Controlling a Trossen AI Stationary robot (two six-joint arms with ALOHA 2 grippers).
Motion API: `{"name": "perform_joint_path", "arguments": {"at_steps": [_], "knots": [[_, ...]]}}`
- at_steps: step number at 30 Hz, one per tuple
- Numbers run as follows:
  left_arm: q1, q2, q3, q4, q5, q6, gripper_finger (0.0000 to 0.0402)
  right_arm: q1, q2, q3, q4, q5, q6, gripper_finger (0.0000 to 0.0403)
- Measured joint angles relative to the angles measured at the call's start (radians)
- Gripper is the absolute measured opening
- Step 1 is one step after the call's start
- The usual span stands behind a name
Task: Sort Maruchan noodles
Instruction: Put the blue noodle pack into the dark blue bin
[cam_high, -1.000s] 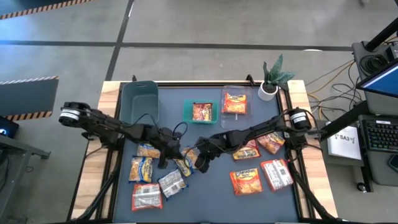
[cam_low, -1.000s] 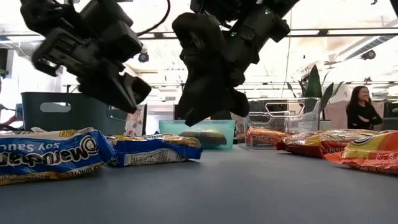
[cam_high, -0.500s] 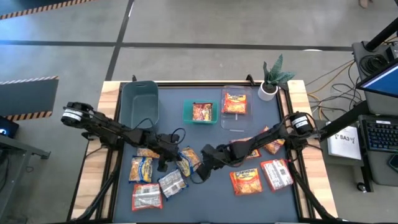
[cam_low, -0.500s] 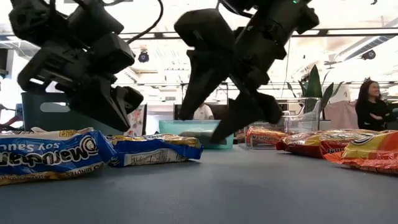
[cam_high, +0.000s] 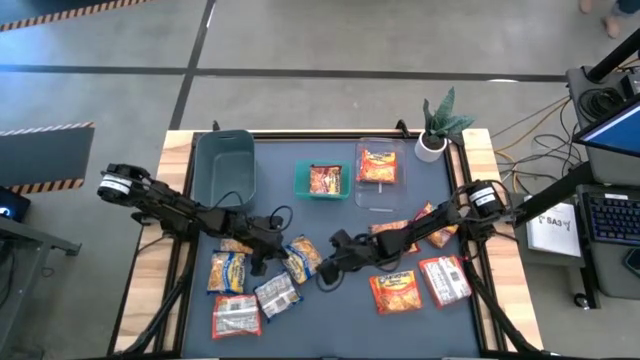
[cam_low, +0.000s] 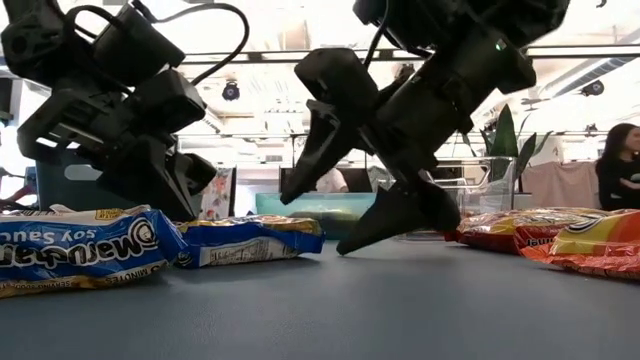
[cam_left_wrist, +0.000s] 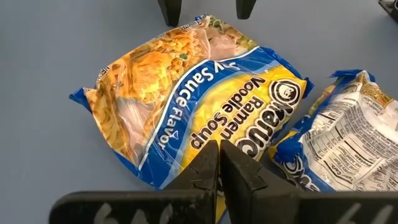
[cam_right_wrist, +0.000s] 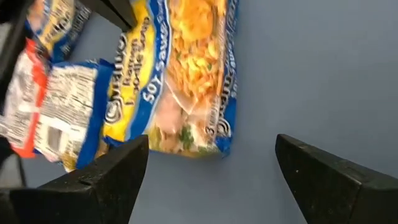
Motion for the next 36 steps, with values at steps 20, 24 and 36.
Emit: {"name": "perform_joint_path", "arguments": {"at_steps": [20,24,36], "knots": [[-0.001,0.001,-0.126,0.167,-0.021,-0.101,0.0,-0.027,0.074,-0.046,0.27,0.035,-0.041,0.0341],[-0.001,0.002,-0.126,0.172,-0.025,-0.089,0.0,-0.042,0.099,-0.045,0.326,0.016,-0.059,0.0341],[-0.001,0.003,-0.129,0.191,-0.041,-0.088,0.0,-0.059,0.104,-0.045,0.368,-0.014,-0.107,0.0302]]}}
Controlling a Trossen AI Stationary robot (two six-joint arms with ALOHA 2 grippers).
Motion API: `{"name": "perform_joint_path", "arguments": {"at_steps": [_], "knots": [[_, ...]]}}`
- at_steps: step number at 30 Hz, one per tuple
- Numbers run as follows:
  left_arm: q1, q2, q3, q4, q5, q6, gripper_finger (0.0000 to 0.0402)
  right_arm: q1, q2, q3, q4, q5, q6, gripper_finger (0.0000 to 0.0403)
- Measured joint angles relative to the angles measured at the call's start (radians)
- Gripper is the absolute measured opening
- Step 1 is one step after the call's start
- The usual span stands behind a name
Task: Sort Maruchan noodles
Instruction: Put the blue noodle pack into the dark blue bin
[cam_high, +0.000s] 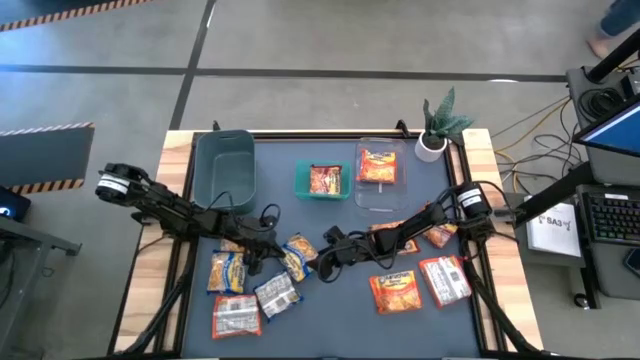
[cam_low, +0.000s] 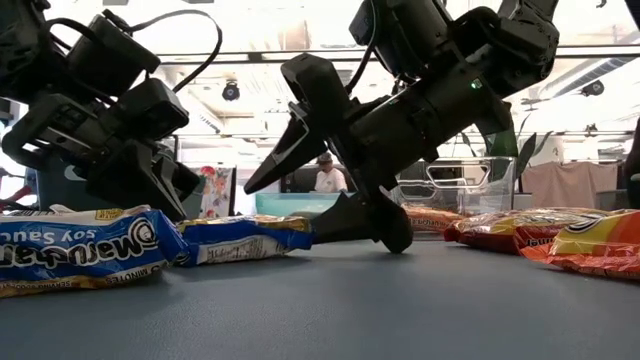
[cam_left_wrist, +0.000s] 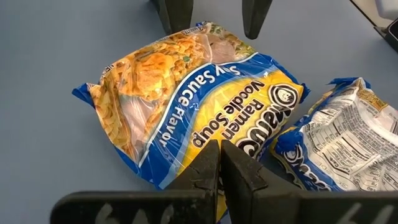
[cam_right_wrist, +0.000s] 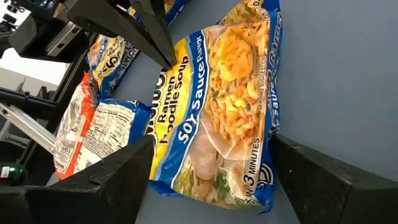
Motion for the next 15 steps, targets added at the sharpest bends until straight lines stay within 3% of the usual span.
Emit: {"name": "perform_joint_path", "arguments": {"at_steps": [15], "knots": [[0.001,0.003,-0.003,0.055,-0.023,0.004,0.0,0.0,0.001,0.0,-0.003,0.004,-0.014,0.0113]]}}
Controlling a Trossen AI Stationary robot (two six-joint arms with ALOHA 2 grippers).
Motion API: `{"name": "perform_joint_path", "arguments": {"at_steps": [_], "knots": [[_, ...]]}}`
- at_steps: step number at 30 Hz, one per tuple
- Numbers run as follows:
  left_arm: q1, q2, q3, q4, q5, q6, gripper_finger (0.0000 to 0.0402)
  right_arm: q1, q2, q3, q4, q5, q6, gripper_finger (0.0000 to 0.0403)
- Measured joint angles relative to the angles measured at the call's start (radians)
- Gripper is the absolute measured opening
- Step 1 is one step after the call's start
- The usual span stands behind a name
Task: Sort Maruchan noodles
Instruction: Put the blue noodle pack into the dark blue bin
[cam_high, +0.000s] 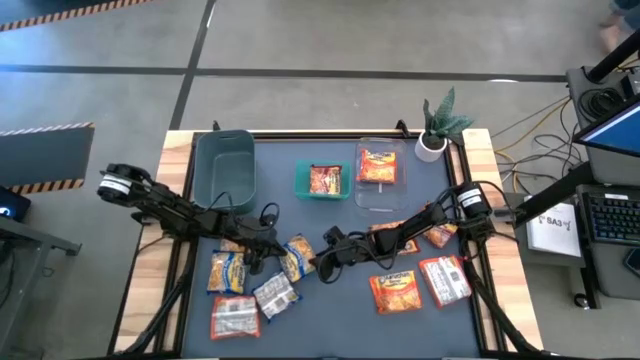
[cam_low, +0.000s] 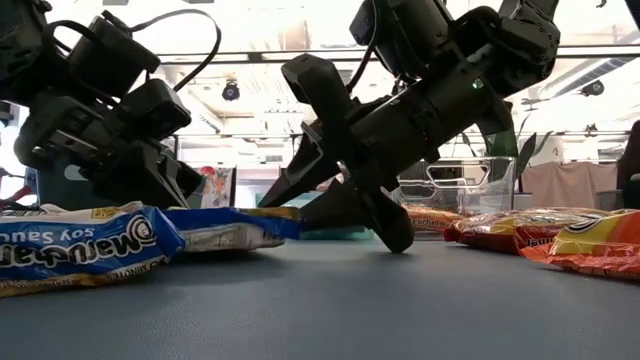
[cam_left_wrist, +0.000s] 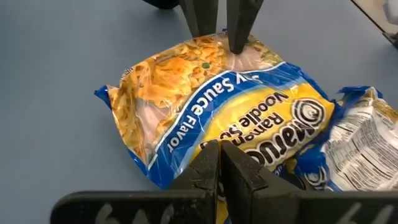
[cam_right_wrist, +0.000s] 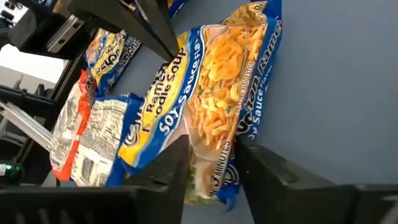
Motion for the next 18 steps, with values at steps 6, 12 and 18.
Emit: {"name": "perform_joint_path", "arguments": {"at_steps": [6,12,18], "knots": [[0.0,0.0,-0.001,0.028,-0.02,0.018,0.0,0.0,0.001,0.0,0.002,0.001,-0.02,0.0064],[0.002,-0.018,0.0,0.095,-0.038,0.02,0.0,0.0,0.002,0.0,0.006,0.004,-0.09,0.0039],[0.004,-0.041,0.009,0.136,-0.029,0.019,0.0026,-0.002,-0.001,-0.001,0.003,0.009,-0.172,0.0037]]}}
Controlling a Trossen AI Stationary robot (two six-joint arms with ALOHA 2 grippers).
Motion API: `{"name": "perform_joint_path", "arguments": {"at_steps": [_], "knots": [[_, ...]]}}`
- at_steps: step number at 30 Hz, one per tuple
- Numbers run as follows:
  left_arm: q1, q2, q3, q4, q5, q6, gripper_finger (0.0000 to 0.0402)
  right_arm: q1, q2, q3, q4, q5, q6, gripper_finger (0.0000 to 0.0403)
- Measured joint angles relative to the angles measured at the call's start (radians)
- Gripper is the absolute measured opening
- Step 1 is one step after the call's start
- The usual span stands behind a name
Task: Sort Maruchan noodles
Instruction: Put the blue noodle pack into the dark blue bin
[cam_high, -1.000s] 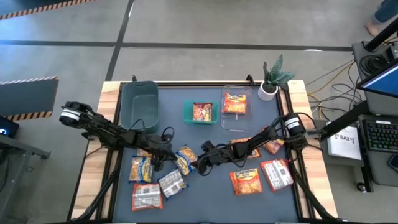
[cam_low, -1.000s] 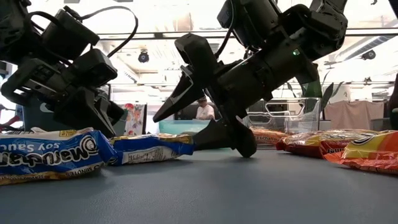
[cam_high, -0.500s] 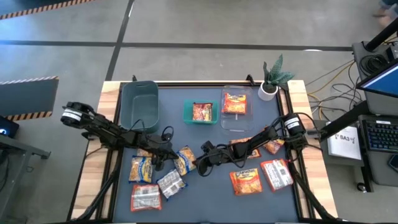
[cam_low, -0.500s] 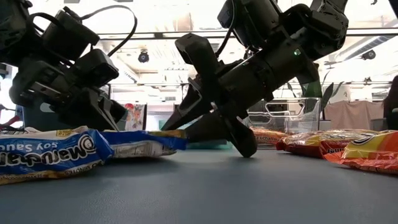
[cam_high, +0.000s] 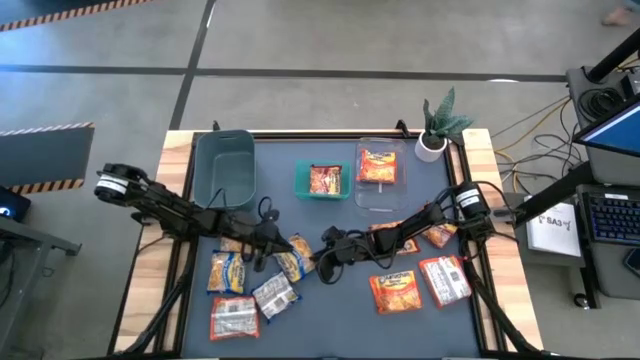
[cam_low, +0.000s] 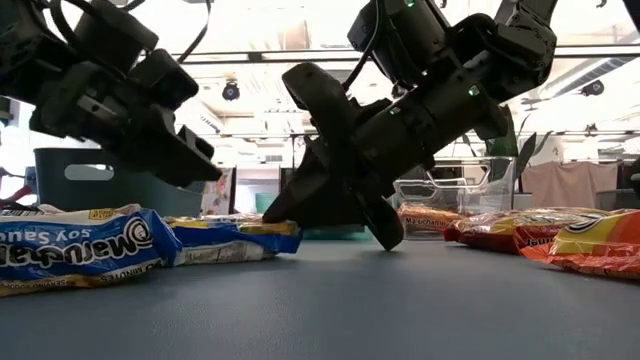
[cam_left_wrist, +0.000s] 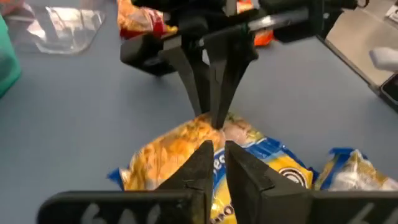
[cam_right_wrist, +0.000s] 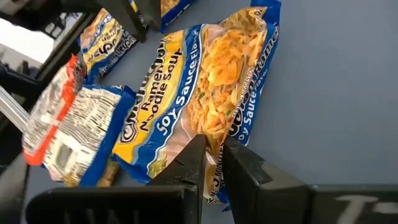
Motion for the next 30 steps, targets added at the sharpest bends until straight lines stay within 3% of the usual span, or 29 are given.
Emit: {"name": "perform_joint_path", "arguments": {"at_steps": [9,17,24,30], "knots": [[0.068,-0.007,0.008,-0.049,0.007,-0.207,0.0143,0.002,-0.006,0.0,0.001,0.007,-0.097,0.0038],[0.07,0.002,0.007,-0.07,0.011,-0.189,0.0251,0.023,-0.009,0.065,-0.07,0.066,-0.259,0.0038],[0.072,0.002,0.007,-0.073,-0.01,-0.134,0.028,0.049,-0.007,0.214,-0.4,0.156,-0.397,0.002],[0.072,-0.001,0.011,-0.025,-0.01,0.006,0.0281,0.06,-0.006,0.274,-0.452,0.187,-0.498,0.0009]]}}
